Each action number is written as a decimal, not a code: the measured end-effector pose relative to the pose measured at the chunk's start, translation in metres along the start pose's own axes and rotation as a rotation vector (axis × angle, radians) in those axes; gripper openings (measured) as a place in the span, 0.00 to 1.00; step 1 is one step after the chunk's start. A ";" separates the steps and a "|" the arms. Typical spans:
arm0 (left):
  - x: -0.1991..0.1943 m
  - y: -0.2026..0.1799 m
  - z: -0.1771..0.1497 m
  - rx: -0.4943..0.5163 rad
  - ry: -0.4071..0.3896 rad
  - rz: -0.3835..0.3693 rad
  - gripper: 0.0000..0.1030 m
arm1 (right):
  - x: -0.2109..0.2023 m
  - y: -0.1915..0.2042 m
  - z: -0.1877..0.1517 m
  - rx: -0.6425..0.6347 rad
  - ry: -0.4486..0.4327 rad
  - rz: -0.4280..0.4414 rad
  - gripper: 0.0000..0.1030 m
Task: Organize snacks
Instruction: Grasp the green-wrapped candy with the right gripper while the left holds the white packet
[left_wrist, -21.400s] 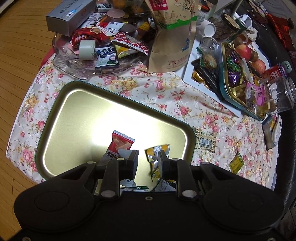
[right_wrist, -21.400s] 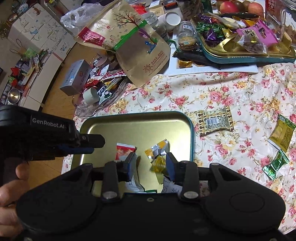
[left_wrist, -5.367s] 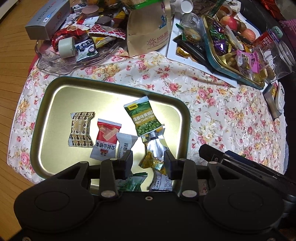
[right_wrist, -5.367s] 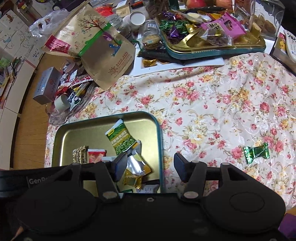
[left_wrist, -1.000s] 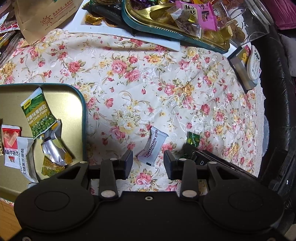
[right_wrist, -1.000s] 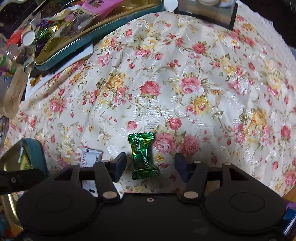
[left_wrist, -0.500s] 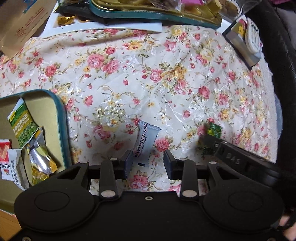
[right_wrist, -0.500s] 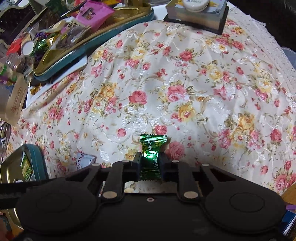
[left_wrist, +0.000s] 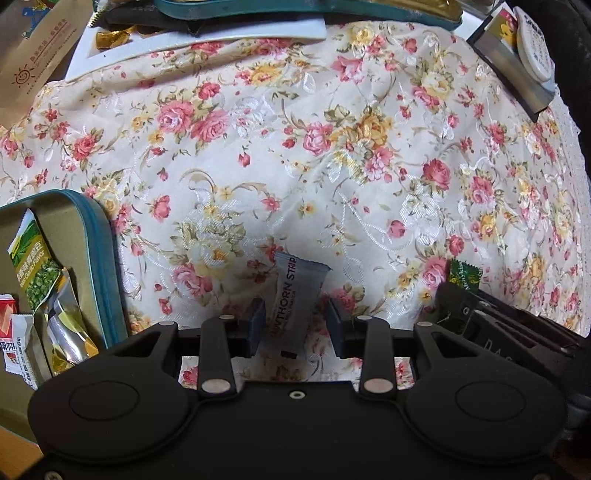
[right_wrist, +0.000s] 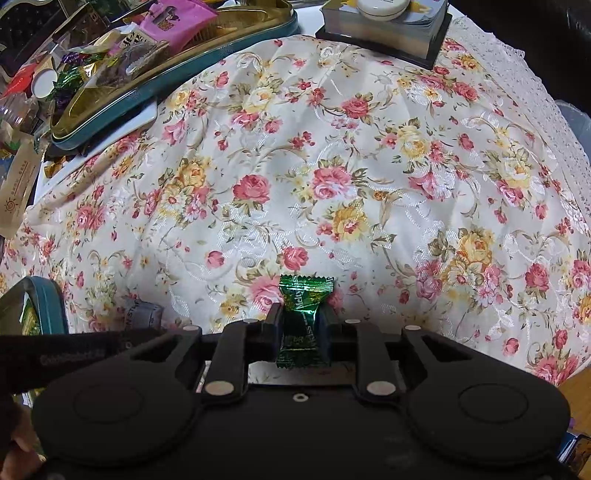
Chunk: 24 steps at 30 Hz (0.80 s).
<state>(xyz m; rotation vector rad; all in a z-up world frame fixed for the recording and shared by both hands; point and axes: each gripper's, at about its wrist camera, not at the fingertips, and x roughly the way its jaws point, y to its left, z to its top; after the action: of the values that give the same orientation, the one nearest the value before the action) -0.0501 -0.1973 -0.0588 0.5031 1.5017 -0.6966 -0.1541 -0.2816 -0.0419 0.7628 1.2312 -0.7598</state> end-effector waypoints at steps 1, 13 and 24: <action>0.002 -0.001 0.000 0.003 0.006 0.007 0.43 | 0.000 0.001 -0.001 -0.003 -0.005 -0.003 0.23; 0.004 0.004 0.001 -0.015 0.012 0.031 0.42 | -0.001 0.006 -0.007 -0.044 -0.057 0.020 0.45; 0.004 -0.004 0.001 -0.004 0.004 0.055 0.27 | -0.001 0.009 -0.010 -0.068 -0.071 -0.017 0.38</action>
<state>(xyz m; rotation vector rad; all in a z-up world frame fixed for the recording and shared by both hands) -0.0526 -0.2009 -0.0624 0.5410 1.4872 -0.6505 -0.1517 -0.2682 -0.0418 0.6655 1.1952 -0.7489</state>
